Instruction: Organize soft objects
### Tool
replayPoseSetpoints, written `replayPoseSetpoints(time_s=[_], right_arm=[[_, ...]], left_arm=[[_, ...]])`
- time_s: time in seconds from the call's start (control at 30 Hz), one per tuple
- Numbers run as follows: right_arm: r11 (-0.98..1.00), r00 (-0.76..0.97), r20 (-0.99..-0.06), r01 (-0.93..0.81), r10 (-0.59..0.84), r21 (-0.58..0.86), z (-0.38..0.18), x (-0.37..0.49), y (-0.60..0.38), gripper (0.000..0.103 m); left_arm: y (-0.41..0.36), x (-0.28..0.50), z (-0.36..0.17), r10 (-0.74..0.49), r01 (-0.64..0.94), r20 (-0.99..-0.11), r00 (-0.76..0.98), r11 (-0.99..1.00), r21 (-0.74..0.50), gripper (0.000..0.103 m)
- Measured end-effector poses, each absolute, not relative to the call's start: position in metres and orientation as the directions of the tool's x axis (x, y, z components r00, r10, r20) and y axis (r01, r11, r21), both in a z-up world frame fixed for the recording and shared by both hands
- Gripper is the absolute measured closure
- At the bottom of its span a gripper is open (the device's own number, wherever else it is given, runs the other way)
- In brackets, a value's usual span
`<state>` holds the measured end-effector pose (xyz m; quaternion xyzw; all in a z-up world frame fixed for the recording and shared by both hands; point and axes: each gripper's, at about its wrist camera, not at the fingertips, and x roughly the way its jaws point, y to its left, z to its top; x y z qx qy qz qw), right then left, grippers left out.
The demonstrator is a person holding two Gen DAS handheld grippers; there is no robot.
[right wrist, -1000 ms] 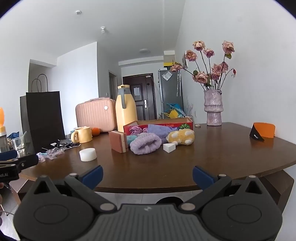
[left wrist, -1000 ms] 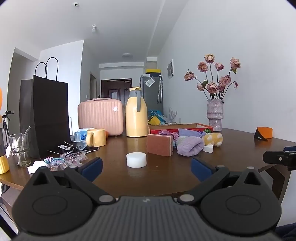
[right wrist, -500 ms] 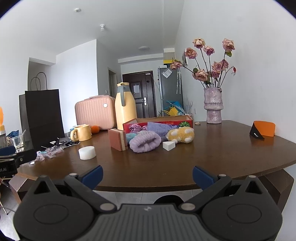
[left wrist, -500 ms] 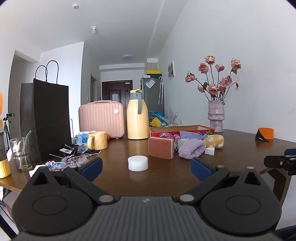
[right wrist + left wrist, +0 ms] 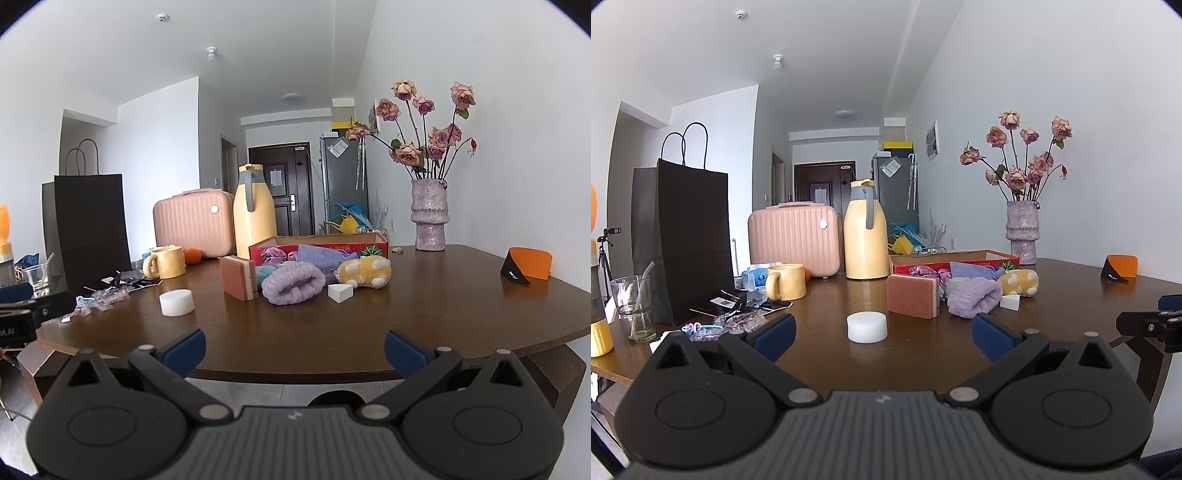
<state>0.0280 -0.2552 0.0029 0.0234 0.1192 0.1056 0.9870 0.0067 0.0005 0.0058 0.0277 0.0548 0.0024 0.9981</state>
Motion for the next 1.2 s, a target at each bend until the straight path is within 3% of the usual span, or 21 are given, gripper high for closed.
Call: replayPoseSetpoints(time_s=[1.2], right_arm=[[0.977, 0.948, -0.236, -0.2, 0.214, 0.08, 0.0029, 0.0301, -0.2571, 0.0]], left_arm=[[0.001, 0.0072, 0.0035, 0.02, -0.012, -0.12, 0.993, 0.998, 0.064, 0.0]])
